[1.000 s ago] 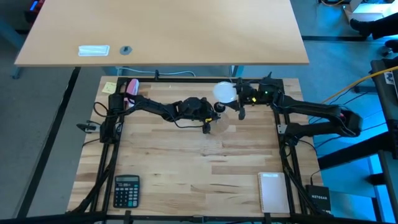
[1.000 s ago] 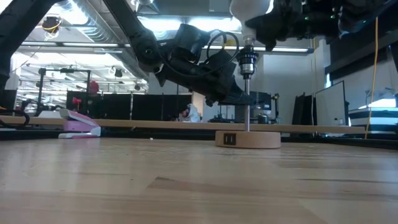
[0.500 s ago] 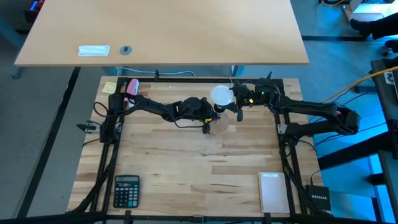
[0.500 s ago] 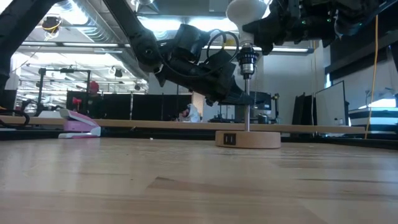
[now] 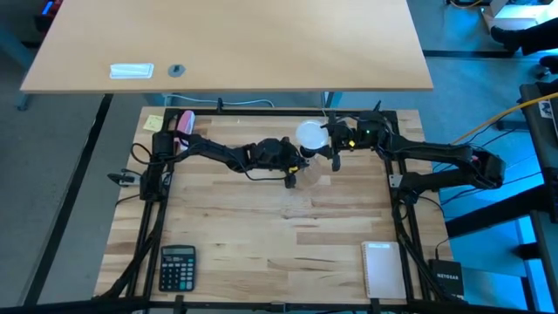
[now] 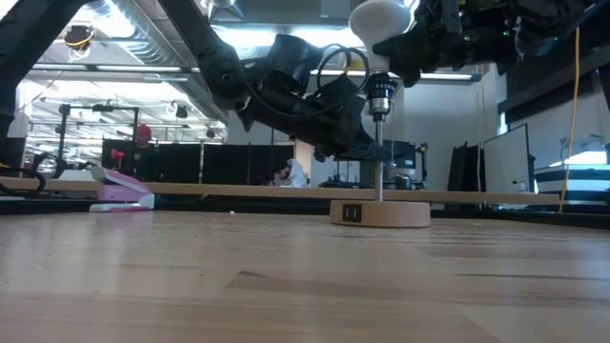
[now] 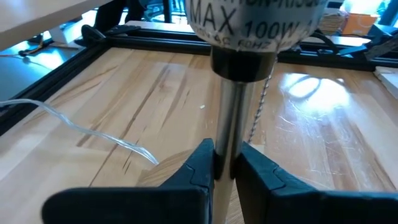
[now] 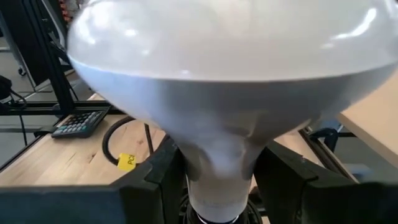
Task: Screw lightbulb
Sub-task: Insert the white lightbulb into the lamp
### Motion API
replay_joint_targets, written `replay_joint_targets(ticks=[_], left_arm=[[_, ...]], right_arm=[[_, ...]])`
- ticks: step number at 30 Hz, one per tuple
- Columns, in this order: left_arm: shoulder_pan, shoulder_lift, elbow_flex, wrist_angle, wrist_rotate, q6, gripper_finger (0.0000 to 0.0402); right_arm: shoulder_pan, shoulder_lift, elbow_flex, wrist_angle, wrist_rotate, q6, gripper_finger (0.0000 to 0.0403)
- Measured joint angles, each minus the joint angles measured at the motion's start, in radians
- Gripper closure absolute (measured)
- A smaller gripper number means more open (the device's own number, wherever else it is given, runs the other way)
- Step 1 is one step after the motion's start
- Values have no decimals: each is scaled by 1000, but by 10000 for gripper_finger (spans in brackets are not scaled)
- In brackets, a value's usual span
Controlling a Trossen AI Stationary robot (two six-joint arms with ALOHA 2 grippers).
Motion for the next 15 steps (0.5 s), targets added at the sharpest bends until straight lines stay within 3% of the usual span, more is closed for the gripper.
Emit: replay_joint_targets(ticks=[6, 10, 15], left_arm=[[-9, 0, 0, 0, -21, 4, 371], [-7, -15, -1, -6, 25, 33, 372], [-1, -61, -6, -62, 146, 57, 372]], right_arm=[[0, 0, -2, 0, 7, 3, 239], [0, 2, -2, 3, -22, 3, 239], [-2, 5, 22, 15, -145, 60, 239]])
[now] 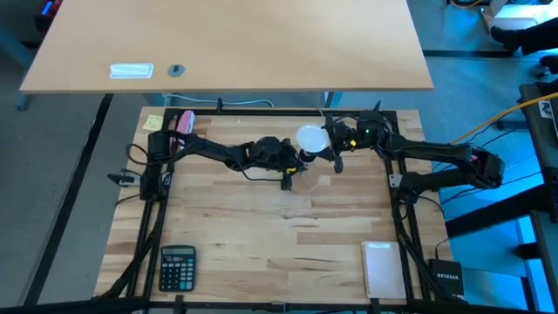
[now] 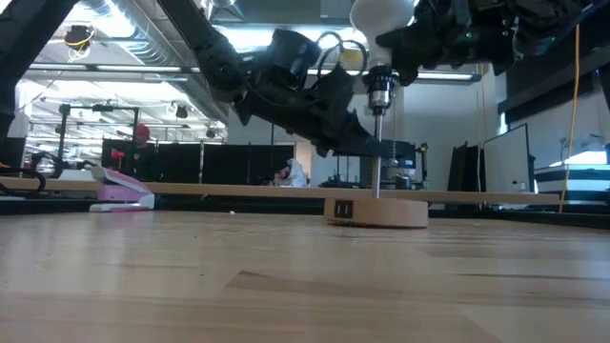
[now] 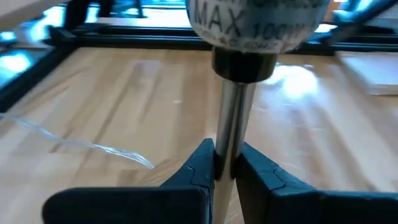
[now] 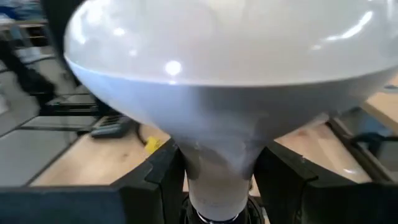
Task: Screw lightbulb
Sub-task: Insert the white lightbulb into the lamp
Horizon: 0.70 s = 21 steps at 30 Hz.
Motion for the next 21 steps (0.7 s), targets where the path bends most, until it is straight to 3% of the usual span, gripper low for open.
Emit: replay_joint_targets(ticks=[16, 21], left_arm=[[-20, -106, 4, -166, -2, -4, 372], [-24, -180, 4, -232, 86, -1, 371]], right_arm=[[-3, 0, 171, -7, -92, 89, 239], [-20, 16, 227, -58, -233, 75, 239]])
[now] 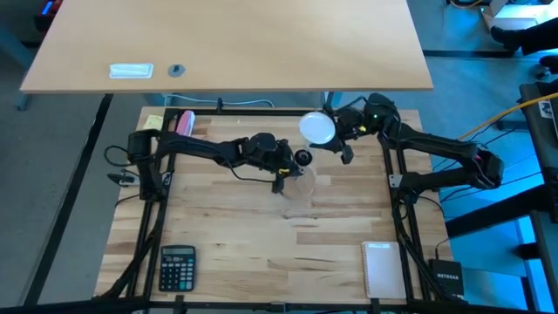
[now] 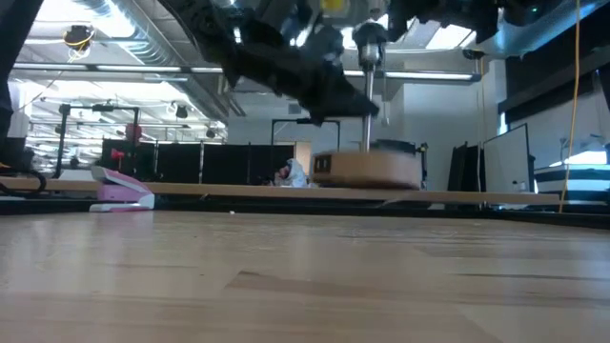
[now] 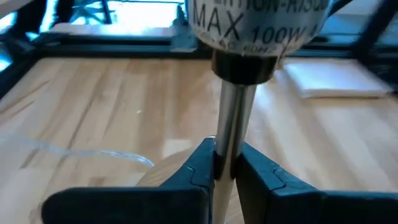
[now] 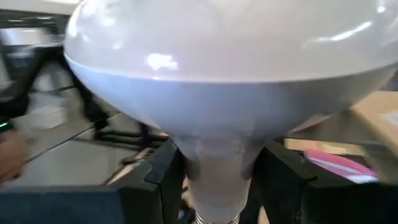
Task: Screw lightbulb
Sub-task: Insert the white lightbulb into the lamp
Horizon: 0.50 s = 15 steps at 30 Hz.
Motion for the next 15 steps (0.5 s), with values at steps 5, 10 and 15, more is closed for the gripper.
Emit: replay_joint_targets(ticks=[5, 10, 15], left_arm=[[-8, -55, 0, -50, 27, -18, 372], [-17, -50, 2, -88, 55, -29, 371], [-21, -44, 1, -89, 16, -55, 372]], right_arm=[[3, 29, 33, 1, -91, 24, 239], [1, 62, 60, 10, -98, 27, 239], [2, 118, 62, 19, -99, 28, 239]])
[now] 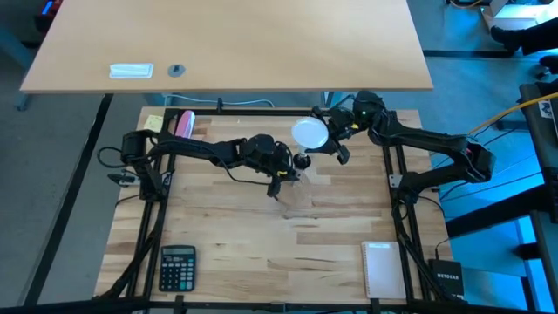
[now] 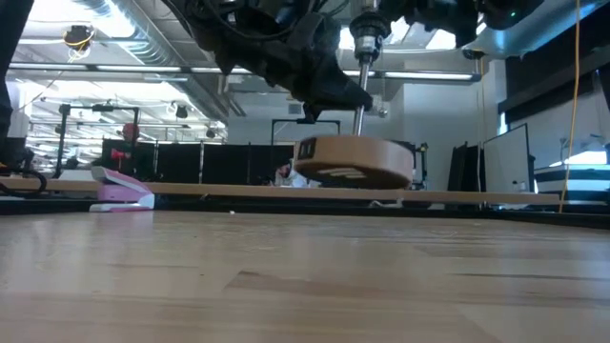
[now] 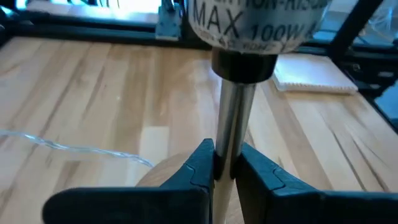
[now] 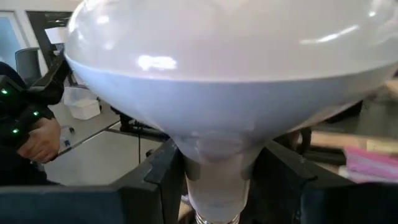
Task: Screw lightbulb
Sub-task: Insert the white lightbulb into the lamp
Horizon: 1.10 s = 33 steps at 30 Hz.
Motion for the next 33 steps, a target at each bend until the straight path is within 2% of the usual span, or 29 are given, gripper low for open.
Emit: replay_joint_targets(ticks=[4, 33], left_arm=[[-2, 0, 0, 5, -32, -12, 368], [-13, -7, 1, 27, -67, -42, 371]], right_arm=[[12, 20, 0, -1, -14, 0, 239], [25, 20, 0, 5, 29, -31, 239]])
